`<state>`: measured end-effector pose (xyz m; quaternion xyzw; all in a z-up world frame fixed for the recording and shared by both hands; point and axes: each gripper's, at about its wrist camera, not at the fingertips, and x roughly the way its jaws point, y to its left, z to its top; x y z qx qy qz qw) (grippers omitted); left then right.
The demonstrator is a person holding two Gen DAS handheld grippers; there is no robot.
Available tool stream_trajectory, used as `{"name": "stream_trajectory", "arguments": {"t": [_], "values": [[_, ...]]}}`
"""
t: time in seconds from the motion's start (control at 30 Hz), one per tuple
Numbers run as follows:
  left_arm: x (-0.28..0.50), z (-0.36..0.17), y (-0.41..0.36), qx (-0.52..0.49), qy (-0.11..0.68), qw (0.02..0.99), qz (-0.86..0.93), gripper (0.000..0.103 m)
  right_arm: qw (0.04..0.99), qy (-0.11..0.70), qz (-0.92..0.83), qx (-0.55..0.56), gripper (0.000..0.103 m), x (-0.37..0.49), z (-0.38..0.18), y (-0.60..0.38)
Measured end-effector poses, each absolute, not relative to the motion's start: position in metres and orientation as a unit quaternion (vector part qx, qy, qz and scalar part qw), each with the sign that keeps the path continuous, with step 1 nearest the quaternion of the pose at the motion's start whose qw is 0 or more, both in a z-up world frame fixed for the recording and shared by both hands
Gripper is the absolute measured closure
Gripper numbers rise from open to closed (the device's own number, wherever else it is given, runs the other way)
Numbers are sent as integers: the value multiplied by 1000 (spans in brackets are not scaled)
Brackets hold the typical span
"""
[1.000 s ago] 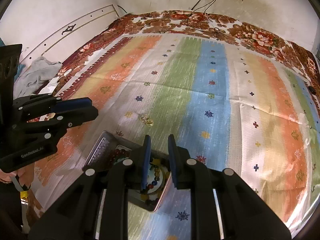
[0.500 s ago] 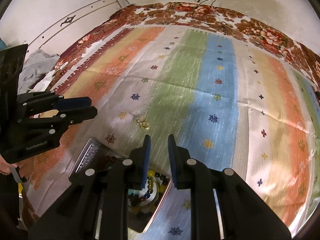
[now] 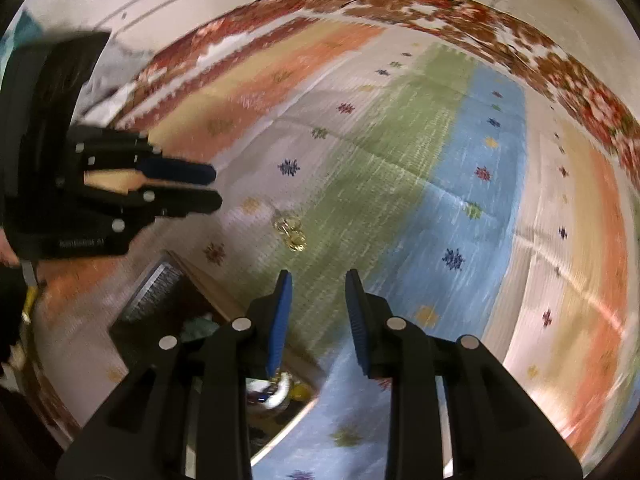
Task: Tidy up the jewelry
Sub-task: 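Move both tools toward the pair of gold charms on the sheet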
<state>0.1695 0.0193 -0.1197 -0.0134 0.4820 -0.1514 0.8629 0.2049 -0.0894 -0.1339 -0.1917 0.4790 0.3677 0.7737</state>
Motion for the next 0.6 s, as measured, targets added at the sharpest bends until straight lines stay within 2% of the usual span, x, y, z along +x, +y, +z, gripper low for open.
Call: {"name": "stream_trajectory", "arguments": {"t": [0.6], "values": [[193, -160, 19, 16, 497, 840, -218, 72, 725, 500, 417, -225, 73, 235, -171, -70]]}}
